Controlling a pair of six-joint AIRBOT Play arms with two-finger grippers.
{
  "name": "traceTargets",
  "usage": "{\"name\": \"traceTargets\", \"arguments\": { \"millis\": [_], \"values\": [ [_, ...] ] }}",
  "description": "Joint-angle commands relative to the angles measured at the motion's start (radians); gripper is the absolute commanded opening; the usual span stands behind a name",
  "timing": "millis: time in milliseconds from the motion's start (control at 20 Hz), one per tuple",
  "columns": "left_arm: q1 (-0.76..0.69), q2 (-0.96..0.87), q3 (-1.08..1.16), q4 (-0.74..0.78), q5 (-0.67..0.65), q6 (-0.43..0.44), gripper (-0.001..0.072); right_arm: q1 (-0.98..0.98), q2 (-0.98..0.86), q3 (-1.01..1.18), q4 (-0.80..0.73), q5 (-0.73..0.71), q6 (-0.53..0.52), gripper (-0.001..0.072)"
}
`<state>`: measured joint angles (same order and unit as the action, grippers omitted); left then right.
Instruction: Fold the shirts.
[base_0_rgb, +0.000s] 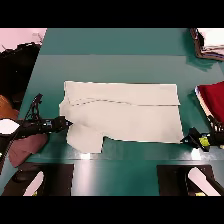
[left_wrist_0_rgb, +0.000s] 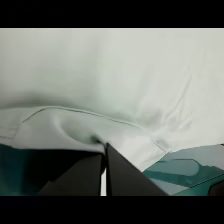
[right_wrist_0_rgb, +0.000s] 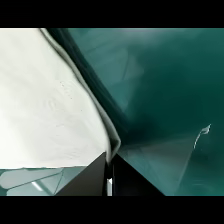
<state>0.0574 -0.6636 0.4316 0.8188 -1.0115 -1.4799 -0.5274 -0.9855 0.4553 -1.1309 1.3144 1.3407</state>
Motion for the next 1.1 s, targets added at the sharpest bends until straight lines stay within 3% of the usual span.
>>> {"name": "traceTargets", "arguments": {
  "millis": [0,200,400,600,850,1050],
  "values": [
    [0.0,0.018,0.003,0.037,-0.095,0.006,0.0021,-0.002,0.045,0.024,0.002,0.026,-0.025,0.002],
    [0.0,0.207,0.025,0.162,-0.264,-0.119,0.002,-0.002,0.221,0.143,-0.081,0.163,-0.025,0.002],
    [0.001,0.361,0.064,0.146,-0.449,-0.224,0.0021,-0.002,0.341,0.252,-0.082,0.205,-0.006,0.002],
    [0.001,0.23,0.163,0.147,-0.31,-0.129,0.0022,0.076,0.216,0.408,-0.011,0.168,0.003,0.0019],
    [0.0,-0.18,0.322,0.143,-0.079,0.03,0.0023,0.319,-0.102,0.606,-0.014,0.027,0.034,0.002],
    [0.001,-0.476,0.494,0.14,0.014,0.085,0.0024,0.41,-0.346,0.771,-0.011,-0.024,0.047,0.0021]
  ]
}}
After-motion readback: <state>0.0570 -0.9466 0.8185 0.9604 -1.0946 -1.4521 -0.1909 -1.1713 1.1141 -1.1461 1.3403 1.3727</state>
